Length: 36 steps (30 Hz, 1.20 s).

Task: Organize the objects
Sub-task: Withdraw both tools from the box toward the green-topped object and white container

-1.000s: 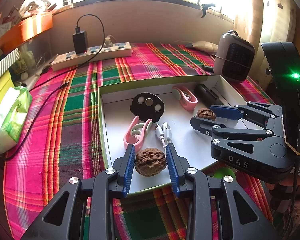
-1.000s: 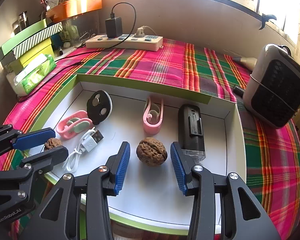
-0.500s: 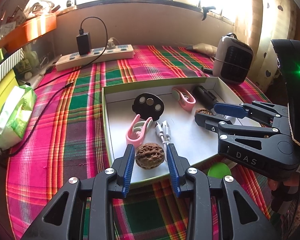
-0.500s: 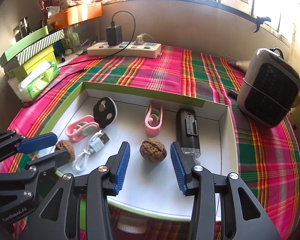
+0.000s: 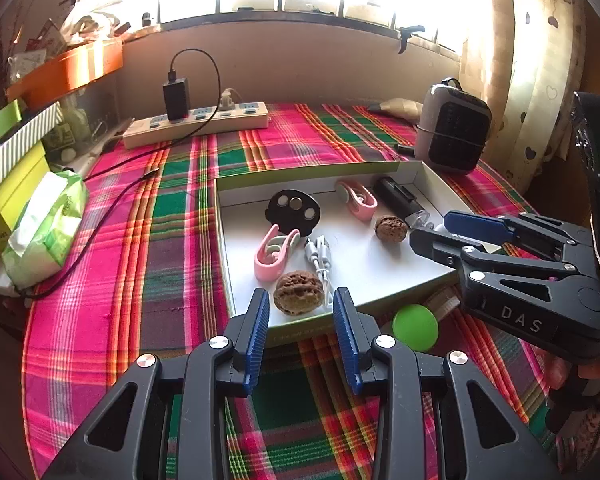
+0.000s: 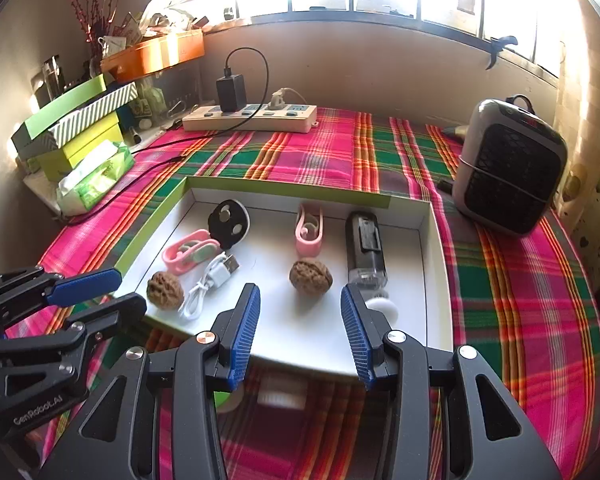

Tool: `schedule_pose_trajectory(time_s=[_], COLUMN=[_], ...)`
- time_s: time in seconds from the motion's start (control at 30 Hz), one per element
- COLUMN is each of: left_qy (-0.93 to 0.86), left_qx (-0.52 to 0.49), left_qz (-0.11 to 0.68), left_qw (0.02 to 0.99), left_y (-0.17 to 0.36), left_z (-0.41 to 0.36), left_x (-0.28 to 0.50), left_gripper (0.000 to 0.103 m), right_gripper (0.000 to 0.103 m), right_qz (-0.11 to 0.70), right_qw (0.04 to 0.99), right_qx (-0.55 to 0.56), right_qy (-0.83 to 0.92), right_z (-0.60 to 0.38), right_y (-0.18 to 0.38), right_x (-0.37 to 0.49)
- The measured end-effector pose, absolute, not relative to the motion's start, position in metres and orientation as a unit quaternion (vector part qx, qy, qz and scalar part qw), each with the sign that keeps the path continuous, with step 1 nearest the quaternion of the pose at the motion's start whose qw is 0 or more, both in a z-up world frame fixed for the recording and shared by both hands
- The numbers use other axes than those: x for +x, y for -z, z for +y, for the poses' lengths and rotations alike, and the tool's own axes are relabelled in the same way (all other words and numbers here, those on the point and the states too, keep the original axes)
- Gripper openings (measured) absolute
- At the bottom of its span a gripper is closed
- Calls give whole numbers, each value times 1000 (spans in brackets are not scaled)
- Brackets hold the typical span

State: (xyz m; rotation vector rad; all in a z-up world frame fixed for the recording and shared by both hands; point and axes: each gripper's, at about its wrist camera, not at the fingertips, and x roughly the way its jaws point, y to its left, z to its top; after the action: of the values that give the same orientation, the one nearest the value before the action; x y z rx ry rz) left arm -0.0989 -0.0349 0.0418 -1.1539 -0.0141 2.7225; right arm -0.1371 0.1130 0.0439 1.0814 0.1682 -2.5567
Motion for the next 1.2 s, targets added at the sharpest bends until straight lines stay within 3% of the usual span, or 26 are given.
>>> schedule_pose_trajectory(time_s=[0.53, 0.63, 1.2], left_qy=[-916, -913, -896], left_qx=[-383, -387, -408], left_qz=[-32, -38, -25], left_qw=[112, 120, 172], left_y=[-41, -38, -28], left_z=[-37, -34, 2], left_x=[-71, -70, -78], left_gripper=[32, 39, 43], right_gripper=[44, 44, 46], right_qz=[40, 35, 7], right_qw=[166, 159, 138], right_qx=[365, 368, 391], right_qy=[915, 916, 910], right_z=[136, 144, 176], right_y=[-46, -42, -24], right_x=[-95, -90, -75])
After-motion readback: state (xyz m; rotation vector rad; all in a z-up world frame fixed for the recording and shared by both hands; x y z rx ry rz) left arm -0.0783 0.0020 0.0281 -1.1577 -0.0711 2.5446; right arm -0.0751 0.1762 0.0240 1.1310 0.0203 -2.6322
